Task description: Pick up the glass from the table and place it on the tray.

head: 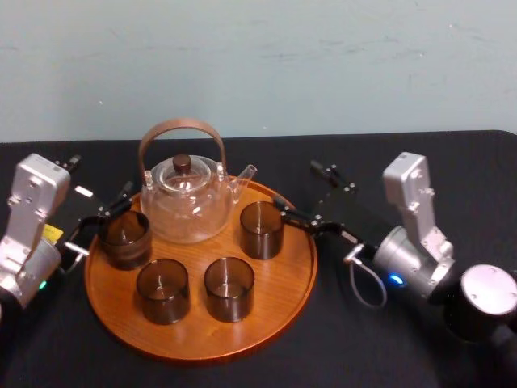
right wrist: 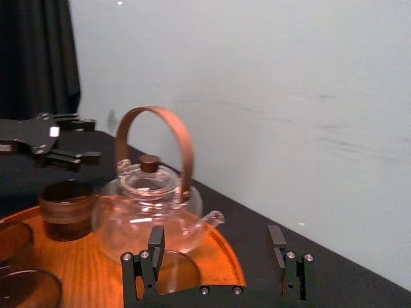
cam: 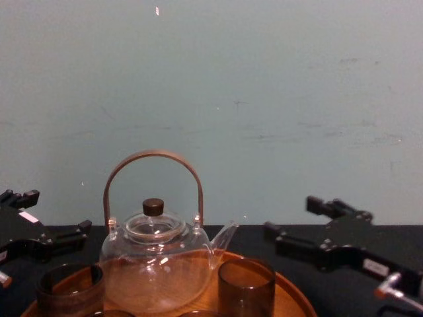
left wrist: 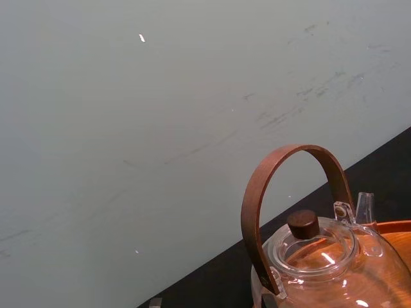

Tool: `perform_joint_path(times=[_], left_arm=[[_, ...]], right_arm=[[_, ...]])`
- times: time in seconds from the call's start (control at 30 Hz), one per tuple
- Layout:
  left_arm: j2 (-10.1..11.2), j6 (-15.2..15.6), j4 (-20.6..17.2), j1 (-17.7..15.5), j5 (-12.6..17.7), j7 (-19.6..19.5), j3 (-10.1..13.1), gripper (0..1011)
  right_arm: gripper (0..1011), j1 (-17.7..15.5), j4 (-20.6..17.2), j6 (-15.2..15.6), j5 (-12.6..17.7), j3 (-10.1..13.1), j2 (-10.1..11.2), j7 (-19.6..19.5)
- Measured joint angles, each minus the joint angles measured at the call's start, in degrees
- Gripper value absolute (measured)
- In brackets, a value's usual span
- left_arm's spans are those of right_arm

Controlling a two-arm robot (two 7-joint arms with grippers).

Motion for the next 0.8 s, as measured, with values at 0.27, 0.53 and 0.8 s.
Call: perform_joint_path(times=[0.27, 0.53, 0.8], left_arm=[[0.0, 0.0, 0.0, 0.0, 0.0, 0.0, 0.0, 1001], [0.0, 0.0, 0.0, 0.0, 0.0, 0.0, 0.0, 1002], [0.0, 0.0, 0.0, 0.0, 0.0, 0.0, 0.0, 1001]], right_arm=[[1002, -2.54, -2.5, 0.01, 0.56, 3.0, 2.21, -2.01], [1003, -4.97, -3.36, -0.03, -0.89, 5.53, 3.36, -4.92], [1002, -6.81, -3.22, -0.4, -1.62, 7.99, 3.45, -6.57]])
